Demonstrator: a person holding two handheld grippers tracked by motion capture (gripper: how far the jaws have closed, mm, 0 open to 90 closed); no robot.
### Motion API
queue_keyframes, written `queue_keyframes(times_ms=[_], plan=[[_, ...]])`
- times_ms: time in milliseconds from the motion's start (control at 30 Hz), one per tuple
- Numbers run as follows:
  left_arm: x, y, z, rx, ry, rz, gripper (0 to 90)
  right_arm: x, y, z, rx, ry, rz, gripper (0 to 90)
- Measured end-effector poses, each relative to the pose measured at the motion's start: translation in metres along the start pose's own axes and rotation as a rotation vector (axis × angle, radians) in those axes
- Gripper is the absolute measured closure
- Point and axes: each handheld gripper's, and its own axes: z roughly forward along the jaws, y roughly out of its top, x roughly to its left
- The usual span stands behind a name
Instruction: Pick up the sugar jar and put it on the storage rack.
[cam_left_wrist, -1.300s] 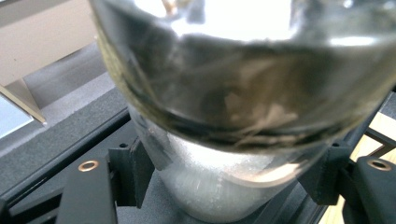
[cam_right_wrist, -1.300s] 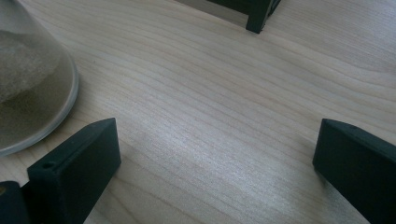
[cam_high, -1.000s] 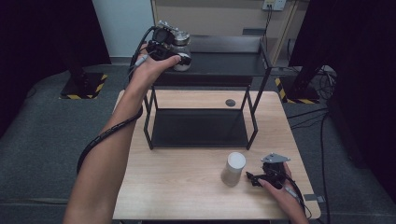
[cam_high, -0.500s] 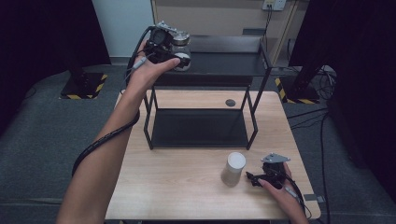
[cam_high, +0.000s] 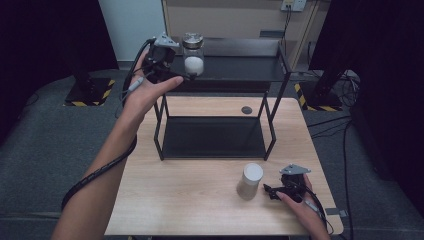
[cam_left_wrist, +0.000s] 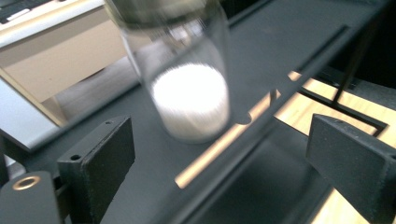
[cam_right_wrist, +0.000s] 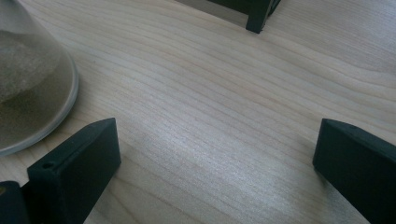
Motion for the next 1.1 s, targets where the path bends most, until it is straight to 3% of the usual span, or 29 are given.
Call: queue_keyframes(times_ms=[100,133,367,700,1100], plan=[[-0.017,-0.013,-0.005,-0.012,0.041,0.037,6.6,0.000,0.000,0.000,0.000,0.000,0.000,1.2],[-0.020,-0.018,-0.006,-0.020,0.037,0.048,6.2,0.000,0.000,0.000,0.000,0.000,0.000,1.2],[-0.030,-0.041,-0.004,-0.015,-0.049,0.135,6.5,0.000,0.000,0.000,0.002,0.000,0.000,1.2],[-0.026,-0.079,0.026,0.005,-0.165,0.183,6.2,0.000,0.000,0.000,0.002,0.000,0.000,1.2],[-0.035,-0.097,0.046,0.016,-0.218,0.214,6.1,0.000,0.000,0.000,0.002,0.000,0.000,1.2]])
